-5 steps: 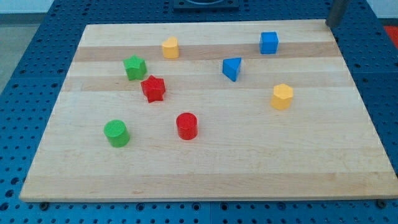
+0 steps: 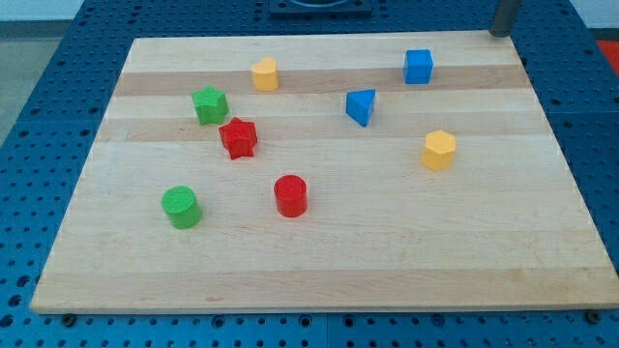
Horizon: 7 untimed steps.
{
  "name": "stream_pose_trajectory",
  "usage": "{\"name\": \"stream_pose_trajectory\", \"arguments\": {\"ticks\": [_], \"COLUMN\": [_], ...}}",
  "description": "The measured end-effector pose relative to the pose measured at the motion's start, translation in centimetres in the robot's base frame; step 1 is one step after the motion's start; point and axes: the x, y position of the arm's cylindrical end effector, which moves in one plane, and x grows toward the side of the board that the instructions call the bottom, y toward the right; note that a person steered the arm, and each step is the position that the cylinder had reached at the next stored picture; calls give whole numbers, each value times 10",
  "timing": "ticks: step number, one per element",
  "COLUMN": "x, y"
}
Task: Move your arm to the top right of the blue cube
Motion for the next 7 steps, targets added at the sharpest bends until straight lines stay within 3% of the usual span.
{"name": "stream_pose_trajectory", "arguments": {"ticks": [4,7], "x": [5,18], "y": [-98,-115]}}
